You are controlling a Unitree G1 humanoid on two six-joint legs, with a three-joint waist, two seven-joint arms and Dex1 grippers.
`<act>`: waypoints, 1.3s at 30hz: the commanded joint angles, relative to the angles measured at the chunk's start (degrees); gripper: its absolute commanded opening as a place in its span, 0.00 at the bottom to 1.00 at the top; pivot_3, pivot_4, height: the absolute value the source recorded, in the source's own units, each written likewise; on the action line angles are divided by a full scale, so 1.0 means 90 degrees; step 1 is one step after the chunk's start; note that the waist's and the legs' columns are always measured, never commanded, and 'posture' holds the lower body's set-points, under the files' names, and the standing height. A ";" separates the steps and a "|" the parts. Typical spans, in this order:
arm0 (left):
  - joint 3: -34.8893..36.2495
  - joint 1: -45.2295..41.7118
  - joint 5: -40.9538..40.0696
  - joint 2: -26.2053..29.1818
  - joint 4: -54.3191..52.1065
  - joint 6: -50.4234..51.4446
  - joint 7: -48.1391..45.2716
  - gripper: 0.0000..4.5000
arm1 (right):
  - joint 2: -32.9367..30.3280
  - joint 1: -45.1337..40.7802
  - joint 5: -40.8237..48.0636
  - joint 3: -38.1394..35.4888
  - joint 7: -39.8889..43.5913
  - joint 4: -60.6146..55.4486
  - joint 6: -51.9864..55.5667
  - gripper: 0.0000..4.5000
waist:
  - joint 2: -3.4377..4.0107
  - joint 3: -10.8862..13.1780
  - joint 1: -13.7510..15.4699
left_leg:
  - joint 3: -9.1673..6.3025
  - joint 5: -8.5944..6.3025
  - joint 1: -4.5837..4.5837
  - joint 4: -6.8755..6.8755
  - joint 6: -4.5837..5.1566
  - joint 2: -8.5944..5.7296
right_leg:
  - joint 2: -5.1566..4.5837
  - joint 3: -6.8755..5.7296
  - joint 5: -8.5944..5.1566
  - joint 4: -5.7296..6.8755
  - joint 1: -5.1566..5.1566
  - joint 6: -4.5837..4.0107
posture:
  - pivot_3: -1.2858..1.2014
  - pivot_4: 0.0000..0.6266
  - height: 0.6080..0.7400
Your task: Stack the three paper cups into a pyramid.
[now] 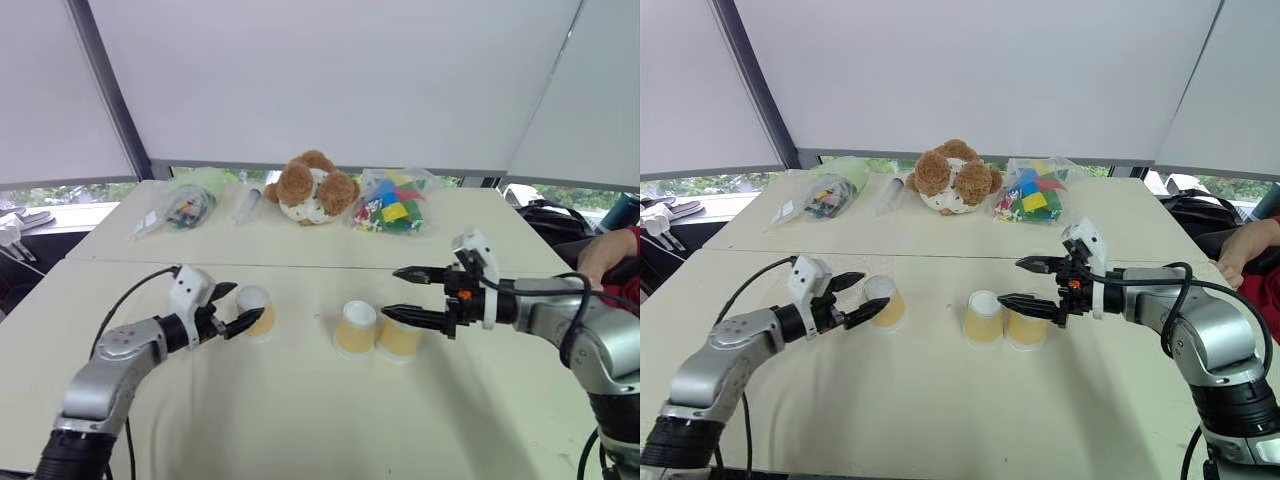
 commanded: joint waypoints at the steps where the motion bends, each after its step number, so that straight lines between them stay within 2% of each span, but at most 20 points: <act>1: -0.0096 -0.0200 0.0218 -0.0053 0.0112 -0.0356 -0.0064 1.00 | -0.0111 0.0103 0.0267 -0.0169 -0.0082 -0.0505 0.0191 0.99 | -0.0001 0.0000 0.0001 | -0.0001 -0.0001 0.0000 0.0000 0.0001 0.0000 | 0.0000 0.0000 0.0000 0.0000 0.0000 0.0000 | 0.52 0.24 1.00; 7: -0.0314 -0.0432 0.0510 -0.0167 0.0677 -0.0777 -0.0214 1.00 | -0.0148 0.0271 0.0251 -0.0230 -0.0252 -0.0613 0.0210 0.99 | -0.0001 0.0000 -0.0003 | 0.0000 -0.0002 0.0000 0.0002 0.0003 0.0000 | 0.0000 0.0000 0.0000 0.0000 0.0001 0.0000 | 0.52 0.24 1.00; 10: -0.0369 -0.0558 0.0638 -0.0227 0.0976 -0.0983 -0.0271 0.81 | -0.0134 0.0290 0.0254 -0.0211 -0.0329 -0.0635 0.0202 1.00 | -0.0001 0.0000 -0.0003 | 0.0000 -0.0002 0.0000 0.0003 0.0005 0.0000 | 0.0000 0.0000 0.0000 0.0000 0.0001 0.0000 | 0.52 0.24 1.00; 13: -0.0376 -0.0644 0.0716 -0.0261 0.1176 -0.1154 -0.0342 0.51 | -0.0145 0.0319 0.0275 -0.0242 -0.0385 -0.0651 0.0209 1.00 | -0.0001 -0.0001 -0.0001 | 0.0000 -0.0003 -0.0001 0.0003 0.0006 0.0000 | 0.0000 0.0000 0.0000 0.0000 0.0001 0.0000 | 0.52 0.24 1.00; 16: -0.0302 -0.0818 0.0657 -0.0226 0.1285 -0.1151 -0.0453 0.51 | -0.0177 0.0323 0.0273 -0.0298 -0.0437 -0.0618 0.0222 1.00 | -0.0001 -0.0001 -0.0002 | 0.0001 -0.0003 -0.0001 0.0003 0.0006 0.0000 | 0.0000 0.0000 0.0000 0.0000 0.0001 0.0001 | 0.52 0.24 1.00; 18: -0.0128 -0.1032 0.0345 -0.0076 0.1178 -0.0770 -0.0653 0.51 | -0.0222 0.0366 0.0285 -0.0391 -0.0488 -0.0614 0.0247 1.00 | -0.0001 0.0000 0.0008 | 0.0000 -0.0003 -0.0001 0.0003 0.0006 0.0000 | 0.0000 0.0000 0.0000 0.0001 0.0001 0.0001 | 0.52 0.24 1.00; 21: 0.0002 -0.1730 -0.0205 0.0614 0.1146 0.0209 -0.1504 0.51 | -0.0375 0.0400 0.0499 -0.0719 -0.0513 -0.0613 0.0445 1.00 | -0.0010 0.0005 0.0011 | -0.0003 -0.0003 -0.0008 0.0006 0.0007 0.0001 | 0.0003 -0.0003 0.0000 0.0001 -0.0004 0.0001 | 0.52 0.24 1.00; 24: -0.0230 -0.2867 0.0119 0.0963 0.2012 0.0119 -0.1841 0.51 | -0.0658 0.0555 0.0565 -0.1033 -0.0470 -0.0596 0.0555 1.00 | -0.0009 0.0004 0.0075 | -0.0006 -0.0004 -0.0013 0.0008 0.0007 0.0000 | 0.0004 -0.0008 0.0000 0.0002 -0.0008 0.0001 | 0.52 0.24 1.00; 26: -0.0321 -0.3730 0.0163 0.0856 0.2677 0.0148 -0.1961 0.51 | -0.0948 0.0796 0.0444 -0.1260 -0.0378 -0.0514 0.0491 1.00 | -0.0006 0.0004 0.0162 | -0.0004 -0.0006 -0.0011 0.0013 0.0012 -0.0001 | 0.0003 -0.0008 0.0000 0.0001 -0.0003 0.0001 | 0.52 0.24 1.00; 30: -0.0849 -0.5340 0.0032 -0.0104 0.3597 0.0527 -0.2840 0.51 | -0.1205 0.1236 0.0779 -0.2164 -0.0411 -0.0526 0.0724 1.00 | -0.0006 0.0004 0.0279 | -0.0010 -0.0023 -0.0039 0.0067 0.0040 -0.0003 | 0.0003 -0.0017 -0.0003 -0.0002 0.0005 0.0004 | 0.52 0.24 1.00; 36: -0.1535 -0.5980 0.0727 -0.1224 0.4593 -0.0151 -0.3201 0.51 | -0.0895 0.1524 0.1213 -0.2555 -0.0992 -0.1111 0.0996 1.00 | -0.0004 0.0003 0.0207 | -0.0018 -0.0031 -0.0061 0.0087 0.0055 -0.0007 | 0.0004 -0.0011 0.0000 -0.0010 -0.0002 0.0006 | 0.52 0.24 1.00; 39: -0.1712 -0.6151 0.0769 -0.1858 0.4913 -0.0276 -0.3548 0.51 | -0.0825 0.2301 0.1270 -0.2837 -0.1145 -0.1566 0.1192 1.00 | -0.0004 0.0003 0.0175 | -0.0056 -0.0030 -0.0093 0.0081 0.0054 -0.0006 | 0.0018 -0.0019 -0.0001 -0.0005 -0.0026 0.0007 | 0.52 0.24 1.00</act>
